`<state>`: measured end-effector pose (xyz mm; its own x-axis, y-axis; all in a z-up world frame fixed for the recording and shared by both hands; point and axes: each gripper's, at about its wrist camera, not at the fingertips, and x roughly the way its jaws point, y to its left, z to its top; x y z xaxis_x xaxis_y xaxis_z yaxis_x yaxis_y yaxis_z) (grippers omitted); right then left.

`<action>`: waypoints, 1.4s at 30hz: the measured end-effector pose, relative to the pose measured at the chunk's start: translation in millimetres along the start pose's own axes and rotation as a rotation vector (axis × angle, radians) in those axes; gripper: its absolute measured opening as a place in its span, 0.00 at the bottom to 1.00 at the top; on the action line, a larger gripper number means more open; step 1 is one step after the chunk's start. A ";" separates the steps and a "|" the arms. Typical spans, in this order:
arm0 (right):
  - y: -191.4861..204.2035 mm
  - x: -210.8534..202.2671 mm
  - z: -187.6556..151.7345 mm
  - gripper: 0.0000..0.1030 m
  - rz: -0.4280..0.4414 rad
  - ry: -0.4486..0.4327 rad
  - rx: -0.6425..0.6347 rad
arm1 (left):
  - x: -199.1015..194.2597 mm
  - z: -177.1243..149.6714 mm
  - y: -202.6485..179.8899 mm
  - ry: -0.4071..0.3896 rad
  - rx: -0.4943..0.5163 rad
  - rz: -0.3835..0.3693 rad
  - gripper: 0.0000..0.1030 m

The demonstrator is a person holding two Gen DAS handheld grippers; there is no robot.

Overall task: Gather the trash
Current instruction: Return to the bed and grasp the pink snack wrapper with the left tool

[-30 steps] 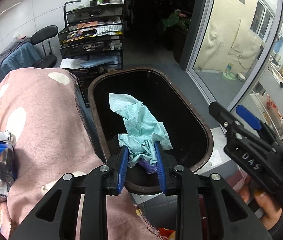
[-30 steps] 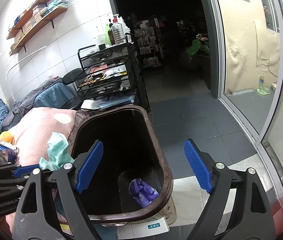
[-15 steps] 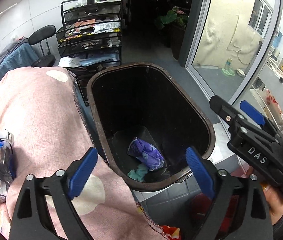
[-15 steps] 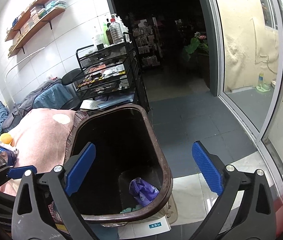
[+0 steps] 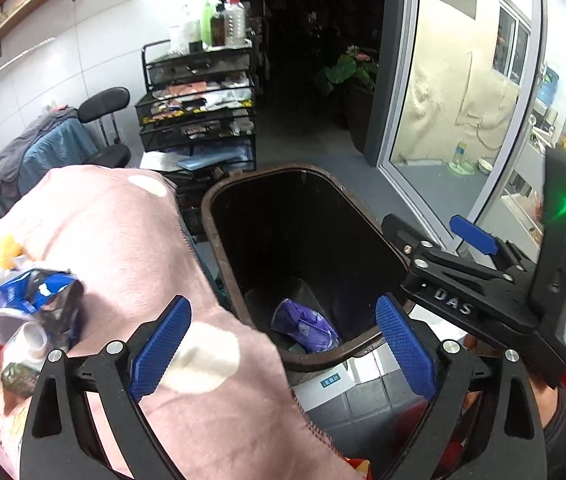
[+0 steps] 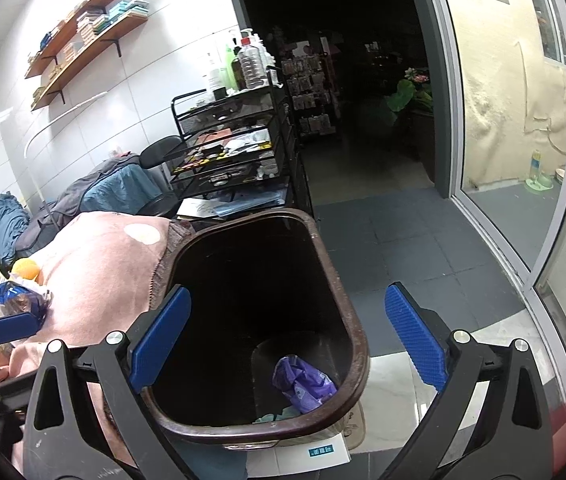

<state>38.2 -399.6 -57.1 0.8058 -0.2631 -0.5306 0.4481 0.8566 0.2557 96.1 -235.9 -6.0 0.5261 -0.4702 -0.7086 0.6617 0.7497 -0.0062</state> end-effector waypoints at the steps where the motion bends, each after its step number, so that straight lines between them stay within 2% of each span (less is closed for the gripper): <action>1: 2.1 -0.7 0.1 0.94 0.008 -0.001 -0.003 | -4.0 -1.6 1.3 -0.008 -0.002 0.006 0.90; 11: 32.4 -10.8 -2.3 0.94 0.095 0.005 -0.038 | -43.7 -25.3 32.7 -0.066 -0.073 0.058 0.92; 23: 89.9 -24.9 -13.3 0.94 0.254 0.035 -0.135 | -72.7 -72.1 89.1 -0.070 -0.182 0.203 0.92; 27: 110.6 -27.0 -18.0 0.94 0.299 0.045 -0.180 | -82.1 -87.7 105.0 -0.063 -0.185 0.269 0.92; 31: 129.3 -27.6 -23.7 0.94 0.341 0.065 -0.211 | -85.1 -101.5 121.0 -0.032 -0.136 0.340 0.91; 37: 149.0 -28.3 -30.2 0.94 0.383 0.088 -0.236 | -75.5 -111.0 137.5 0.046 -0.029 0.423 0.82; 42: 157.7 -26.3 -30.3 0.94 0.405 0.104 -0.241 | -61.8 -113.6 147.7 0.116 0.022 0.437 0.59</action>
<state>75.9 -244.1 -27.2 0.8482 0.1484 -0.5084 -0.0064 0.9627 0.2704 100.7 -43.1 -43.3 0.6963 -0.0557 -0.7156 0.4025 0.8558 0.3249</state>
